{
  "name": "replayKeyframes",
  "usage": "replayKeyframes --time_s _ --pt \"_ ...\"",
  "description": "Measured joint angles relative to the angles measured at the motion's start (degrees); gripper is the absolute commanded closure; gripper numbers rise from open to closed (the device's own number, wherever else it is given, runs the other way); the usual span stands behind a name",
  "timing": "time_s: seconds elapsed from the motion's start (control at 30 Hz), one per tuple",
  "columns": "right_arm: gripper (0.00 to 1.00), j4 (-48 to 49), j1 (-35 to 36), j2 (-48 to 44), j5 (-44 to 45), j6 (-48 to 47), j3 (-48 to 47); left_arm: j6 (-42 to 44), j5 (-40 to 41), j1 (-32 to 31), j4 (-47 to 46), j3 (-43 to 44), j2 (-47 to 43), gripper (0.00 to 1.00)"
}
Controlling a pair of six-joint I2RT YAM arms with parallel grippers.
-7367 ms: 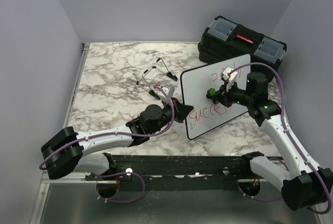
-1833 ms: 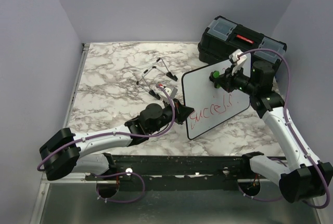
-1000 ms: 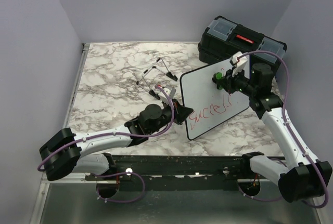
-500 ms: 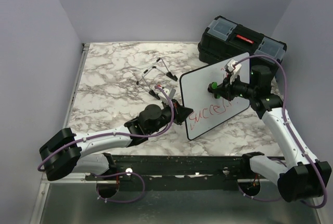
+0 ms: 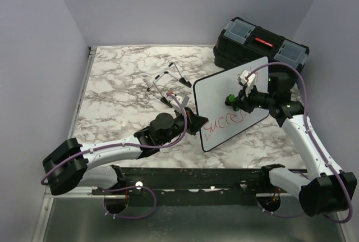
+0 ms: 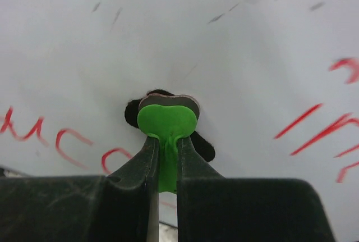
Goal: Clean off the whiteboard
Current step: Erase the whiteboard at the center of the board.
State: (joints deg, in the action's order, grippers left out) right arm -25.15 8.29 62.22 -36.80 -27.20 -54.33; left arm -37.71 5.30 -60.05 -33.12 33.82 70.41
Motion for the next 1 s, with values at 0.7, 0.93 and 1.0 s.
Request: replayKeyframes --time_s 0.7,0.93,1.0 --pt "0.99 1.4 -0.1 -6.6 9.1 -1.3 10.7 -0.3 0.0 0.4 -0.2 0.0 0.3 1.00" --pt "0.99 -3.7 0.0 -7.2 0.2 -5.0 10.3 -0.7 -0.1 0.4 -0.6 0.0 0.5 1.00" --pt "0.99 -2.6 0.2 -8.1 0.3 -2.5 10.3 -0.6 -0.4 0.4 -1.0 0.0 0.8 1.00"
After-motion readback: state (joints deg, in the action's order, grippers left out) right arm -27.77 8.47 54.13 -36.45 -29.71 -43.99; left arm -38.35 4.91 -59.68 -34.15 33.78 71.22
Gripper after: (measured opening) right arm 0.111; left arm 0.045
